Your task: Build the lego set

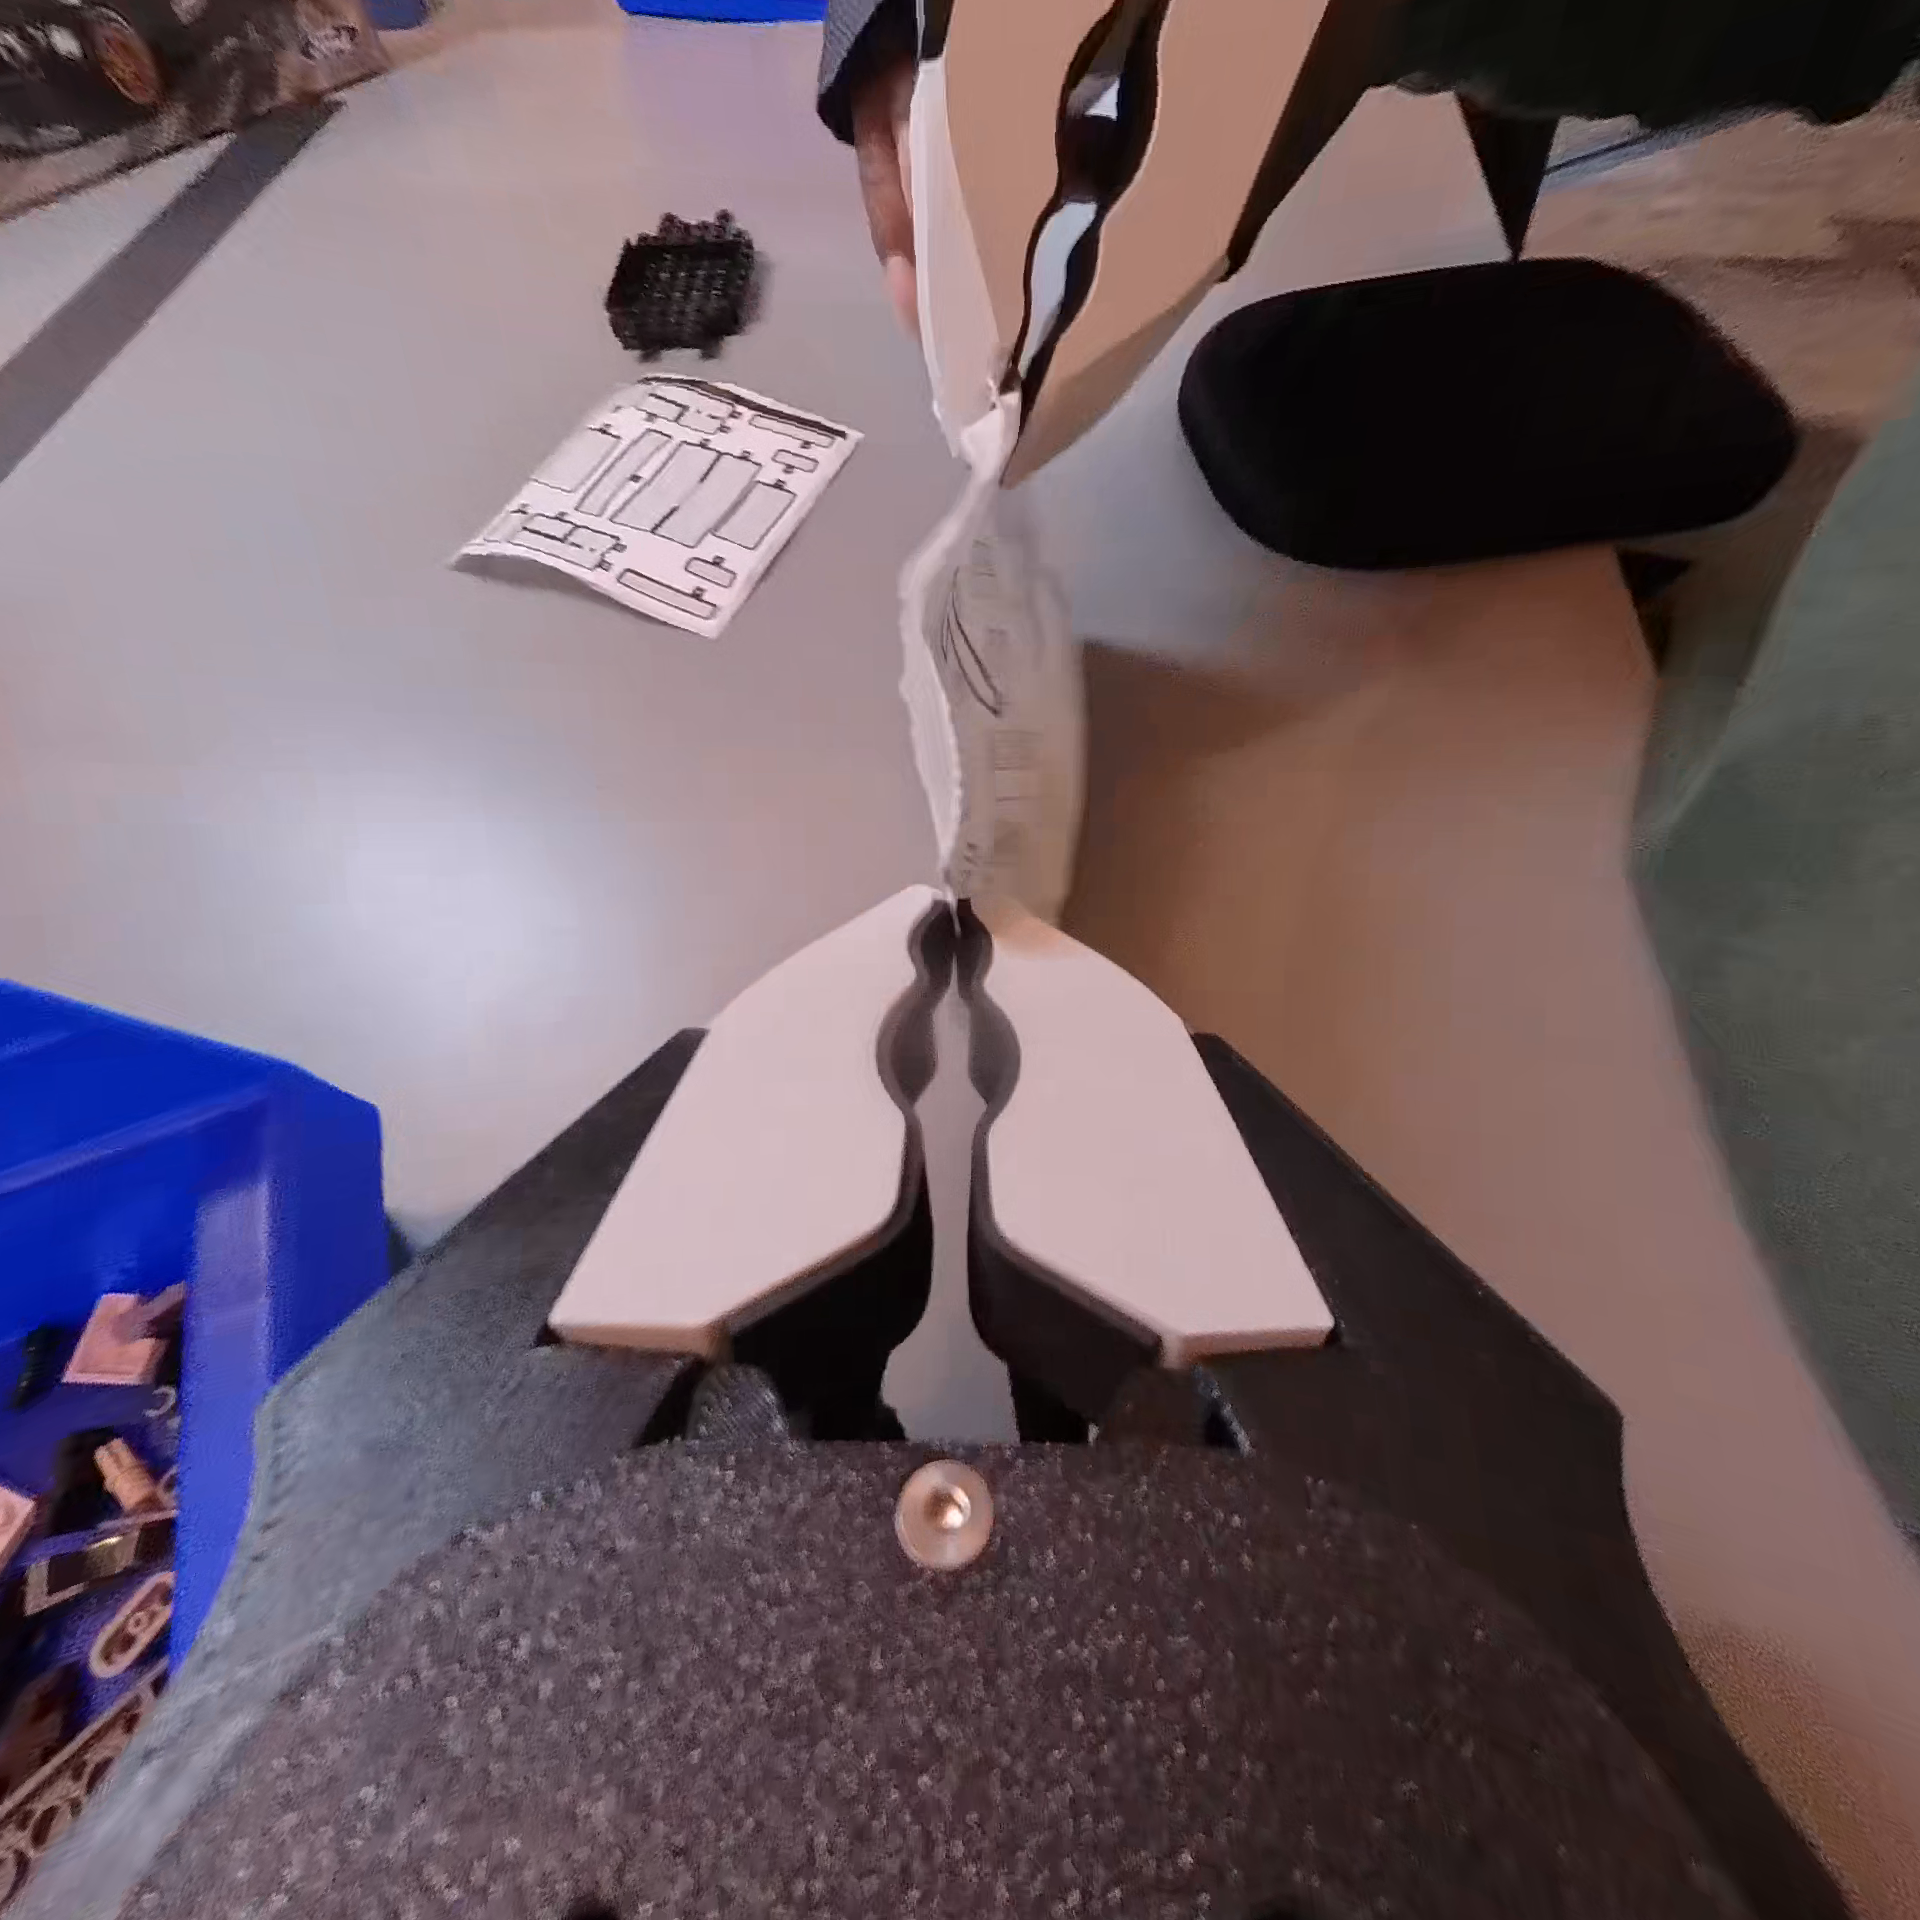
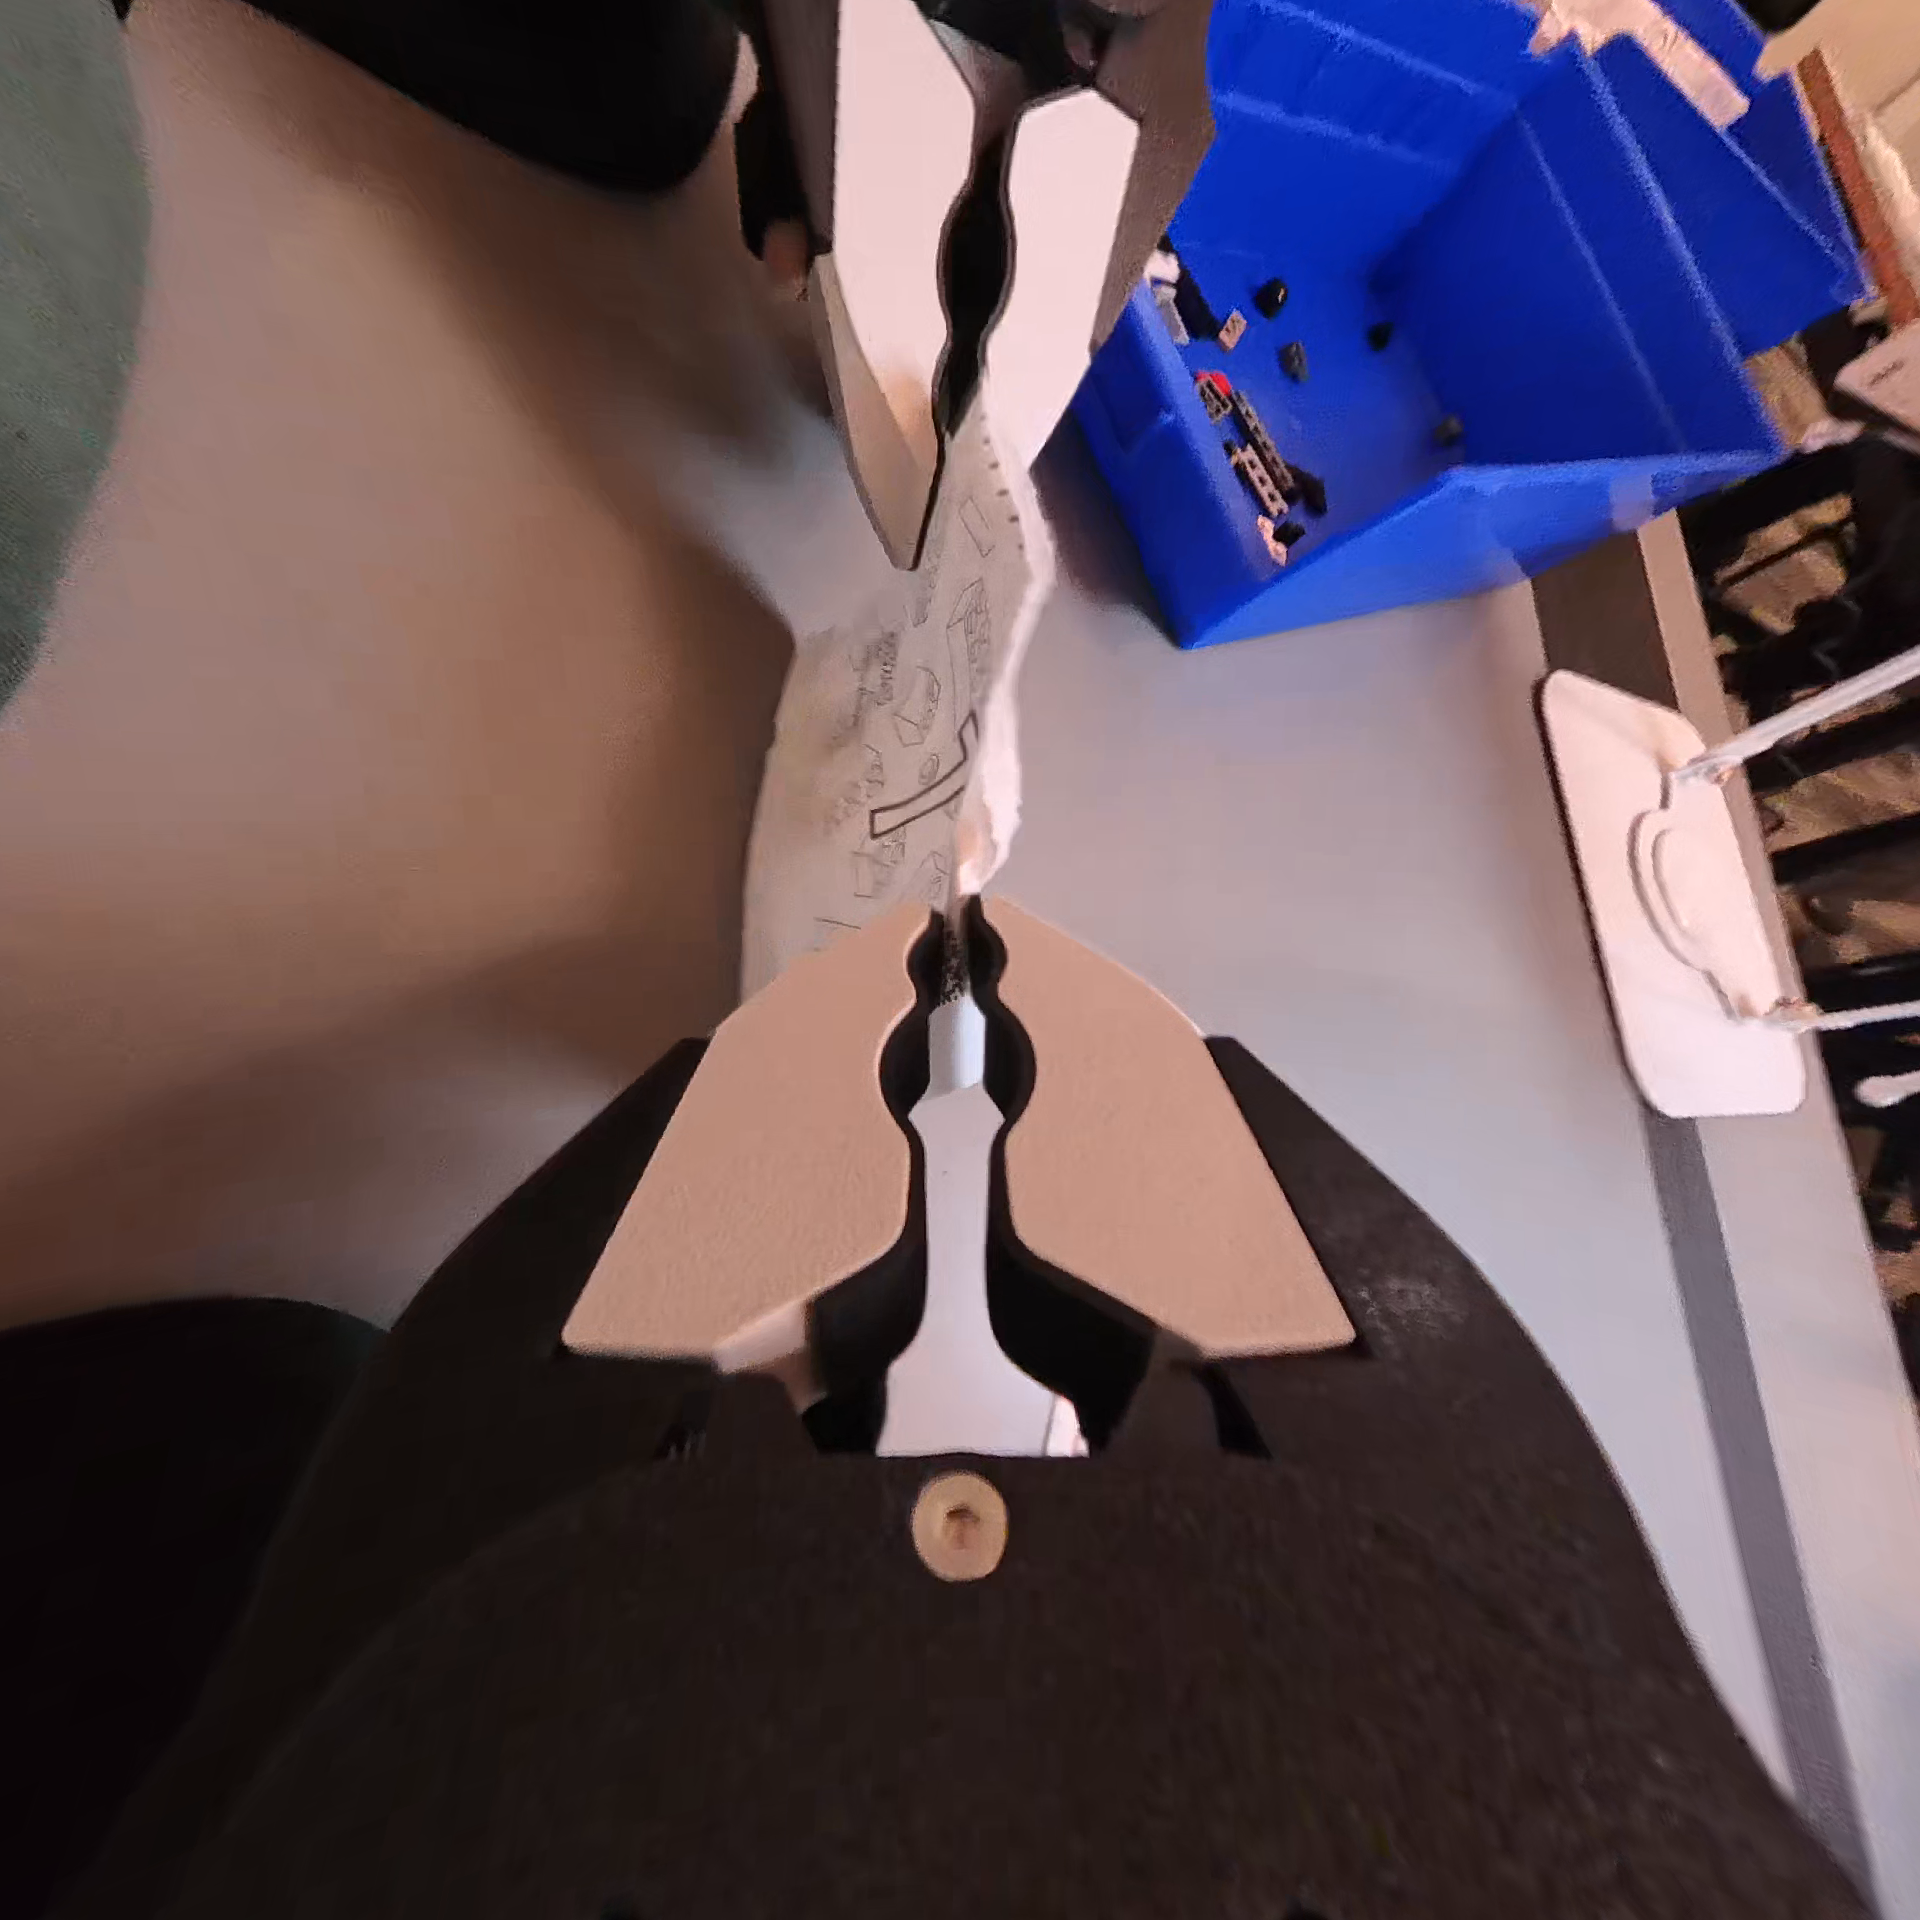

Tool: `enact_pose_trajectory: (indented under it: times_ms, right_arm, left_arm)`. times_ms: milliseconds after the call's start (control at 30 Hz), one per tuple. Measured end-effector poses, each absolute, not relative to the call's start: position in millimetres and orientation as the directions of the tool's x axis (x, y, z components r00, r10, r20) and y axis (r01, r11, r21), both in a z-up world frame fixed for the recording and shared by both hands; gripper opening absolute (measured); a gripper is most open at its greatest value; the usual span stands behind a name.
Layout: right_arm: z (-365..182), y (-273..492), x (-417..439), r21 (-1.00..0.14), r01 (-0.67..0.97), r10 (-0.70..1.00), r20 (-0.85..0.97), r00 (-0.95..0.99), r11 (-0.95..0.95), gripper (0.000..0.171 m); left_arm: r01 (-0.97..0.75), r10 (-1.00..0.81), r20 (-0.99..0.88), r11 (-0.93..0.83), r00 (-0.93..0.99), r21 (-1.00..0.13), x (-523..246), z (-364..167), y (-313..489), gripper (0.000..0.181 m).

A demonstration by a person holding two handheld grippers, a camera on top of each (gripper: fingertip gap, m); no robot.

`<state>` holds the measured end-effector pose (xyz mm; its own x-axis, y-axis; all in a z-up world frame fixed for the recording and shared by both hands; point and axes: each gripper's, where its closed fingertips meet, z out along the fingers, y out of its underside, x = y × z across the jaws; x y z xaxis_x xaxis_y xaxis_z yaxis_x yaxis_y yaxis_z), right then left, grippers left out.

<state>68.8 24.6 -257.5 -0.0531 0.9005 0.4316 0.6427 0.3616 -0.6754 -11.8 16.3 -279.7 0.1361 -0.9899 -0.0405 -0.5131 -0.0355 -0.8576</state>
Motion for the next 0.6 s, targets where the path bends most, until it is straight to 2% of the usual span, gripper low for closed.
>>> enact_pose_trajectory:
  times_ms: [200,267,400,600]
  right_arm:
    - [-242.5,15.5,69.9,-0.768,0.608,0.962,0.271,0.026,0.2,0.02]
    - [-237.0,12.2,68.1,-0.763,0.622,0.97,0.244,0.025,0.176,0.024]
    - [-242.6,25.4,65.0,-0.709,0.68,0.95,0.307,0.06,0.186,0.025]
    - [-244.0,33.1,57.9,-0.699,0.687,0.937,0.34,0.074,0.199,0.021]
  left_arm:
    - [-0.535,-0.979,-0.101,-0.009,0.176,-0.845,-12.6,-285.7,16.6,0.0]
    - [-0.533,-0.975,-0.123,0.004,0.187,-0.846,-12.4,-283.2,17.1,0.0]
    - [-0.508,-0.973,-0.135,0.021,0.189,-0.861,-11.5,-277.9,16.1,0.0]
    - [-0.5,-0.968,-0.158,0.04,0.196,-0.865,-12.9,-275.9,14.5,0.0]
